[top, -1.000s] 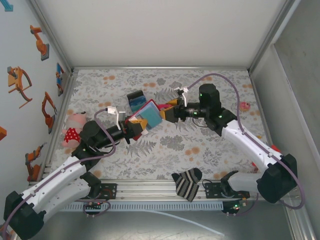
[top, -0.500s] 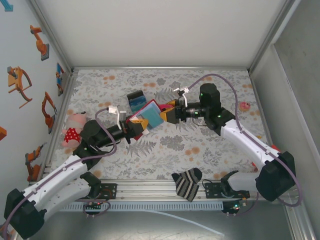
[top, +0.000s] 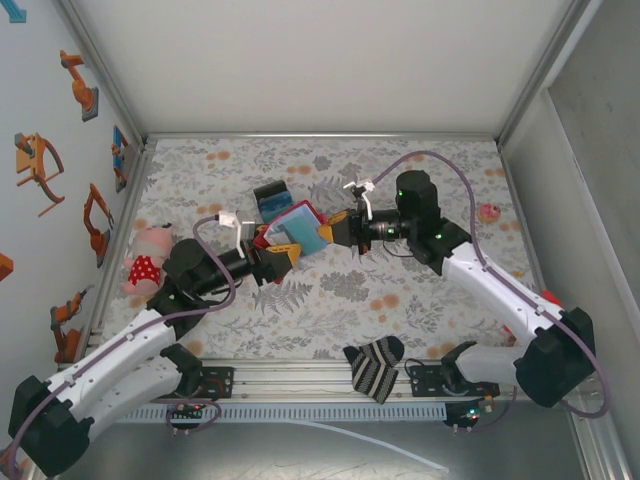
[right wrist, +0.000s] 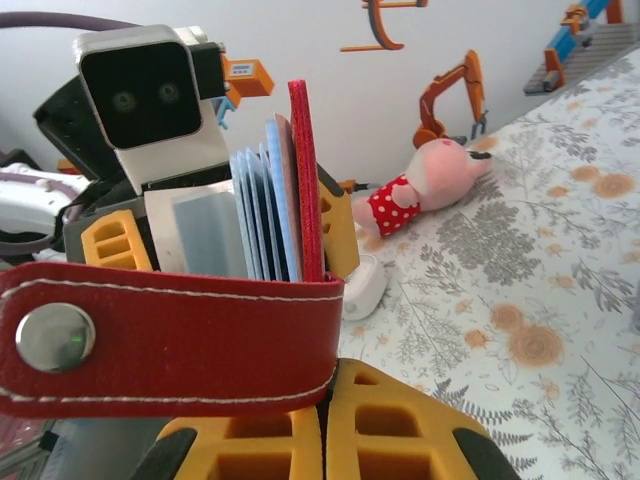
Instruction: Take the credit cards out of the card holder
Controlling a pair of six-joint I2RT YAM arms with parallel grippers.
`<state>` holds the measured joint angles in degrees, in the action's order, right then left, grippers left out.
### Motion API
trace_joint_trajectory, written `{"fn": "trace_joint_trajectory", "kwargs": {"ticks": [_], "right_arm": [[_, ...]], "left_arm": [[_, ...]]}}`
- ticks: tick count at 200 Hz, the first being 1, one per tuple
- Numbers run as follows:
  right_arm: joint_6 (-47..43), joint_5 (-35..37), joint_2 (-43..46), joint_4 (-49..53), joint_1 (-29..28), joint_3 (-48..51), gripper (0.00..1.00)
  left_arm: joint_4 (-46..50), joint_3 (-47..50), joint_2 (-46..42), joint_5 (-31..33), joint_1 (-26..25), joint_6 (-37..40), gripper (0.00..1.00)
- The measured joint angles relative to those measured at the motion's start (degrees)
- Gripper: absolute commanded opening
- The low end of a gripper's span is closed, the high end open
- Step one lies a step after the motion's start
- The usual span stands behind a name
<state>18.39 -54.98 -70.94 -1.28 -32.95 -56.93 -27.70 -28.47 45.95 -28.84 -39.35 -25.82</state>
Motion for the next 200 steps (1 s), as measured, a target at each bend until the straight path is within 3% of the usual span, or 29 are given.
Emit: {"fn": "trace_joint_trajectory", "kwargs": {"ticks": [39, 86, 144, 169, 200], "right_arm": [[0.0, 9.2, 1.6, 4.3, -0.8, -0.3, 0.00], [-1.8, 25.1, 0.5, 13.6, -6.9, -5.2, 0.00], [-1.9, 41.6, -4.9, 23.8, -12.6, -11.9, 0.00], [-1.9, 46.1, -8.0, 27.9, -14.7, -14.1, 0.00], [-1.8, 48.5, -9.8, 29.6, -15.6, -15.1, 0.00]], "left_arm": [[3.6, 0.4, -1.1, 4.9, 0.0, -0.7, 1.00], [7.5, 2.6, -0.5, 12.5, 0.0, -1.8, 0.97], [18.3, 4.7, -7.1, 29.5, 0.0, -4.1, 0.97], [21.6, 5.0, -11.1, 35.5, 0.0, -5.5, 0.97], [22.9, 5.0, -11.5, 38.2, 0.0, -6.9, 0.97]]}}
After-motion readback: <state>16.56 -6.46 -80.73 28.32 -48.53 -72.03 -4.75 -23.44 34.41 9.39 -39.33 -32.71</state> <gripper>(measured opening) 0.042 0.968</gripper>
